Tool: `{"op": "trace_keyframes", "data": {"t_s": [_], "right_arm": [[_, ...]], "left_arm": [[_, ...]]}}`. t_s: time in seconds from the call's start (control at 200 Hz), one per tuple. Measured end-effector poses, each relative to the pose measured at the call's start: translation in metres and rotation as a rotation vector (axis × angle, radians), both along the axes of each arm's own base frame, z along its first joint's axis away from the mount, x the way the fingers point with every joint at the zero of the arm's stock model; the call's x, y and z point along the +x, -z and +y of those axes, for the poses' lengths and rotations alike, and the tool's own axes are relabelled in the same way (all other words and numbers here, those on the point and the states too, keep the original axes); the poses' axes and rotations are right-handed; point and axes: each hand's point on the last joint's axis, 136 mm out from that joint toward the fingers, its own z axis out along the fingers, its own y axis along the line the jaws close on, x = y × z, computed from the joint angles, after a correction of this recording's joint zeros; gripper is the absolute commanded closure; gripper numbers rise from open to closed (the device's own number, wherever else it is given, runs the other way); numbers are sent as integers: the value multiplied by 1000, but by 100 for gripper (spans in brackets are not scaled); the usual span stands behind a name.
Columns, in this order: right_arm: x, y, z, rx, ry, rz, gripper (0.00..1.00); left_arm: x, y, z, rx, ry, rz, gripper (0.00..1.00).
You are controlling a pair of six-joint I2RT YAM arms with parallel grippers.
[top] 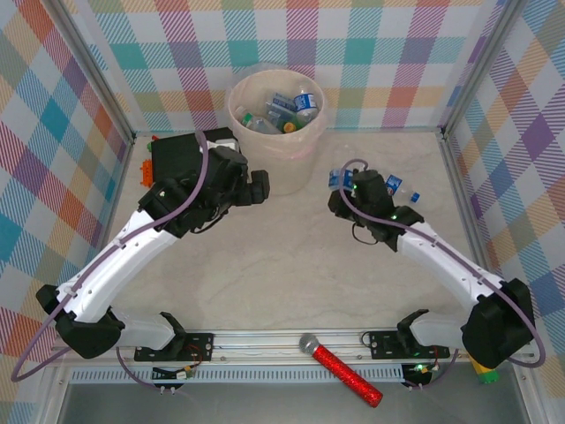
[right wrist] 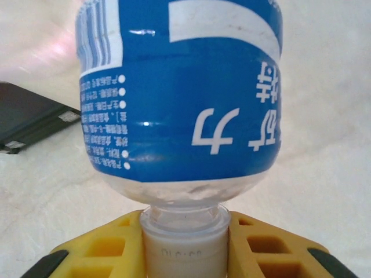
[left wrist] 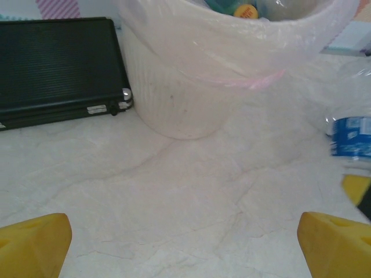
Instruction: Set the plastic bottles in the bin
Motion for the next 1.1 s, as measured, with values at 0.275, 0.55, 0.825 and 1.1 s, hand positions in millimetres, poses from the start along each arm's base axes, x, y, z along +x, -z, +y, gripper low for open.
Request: {"op": "trace_keyframes", "data": {"t_s": [0.275, 0.55, 0.825, 1.1], "right_arm": [[37, -110, 35, -44, -174, -225, 72], [66, -143, 79, -40, -329, -248, 70], [91, -144, 115, 23, -415, -196, 69], [117, -147, 145, 79, -466, -169, 69]], "left_arm": [[-11, -24, 48, 25, -133, -80, 0], [-35, -44, 86, -24, -220, -137, 1], [-43, -38, 95, -21, -243, -121, 1], [-42, -35, 92, -19, -234, -110, 0]]}}
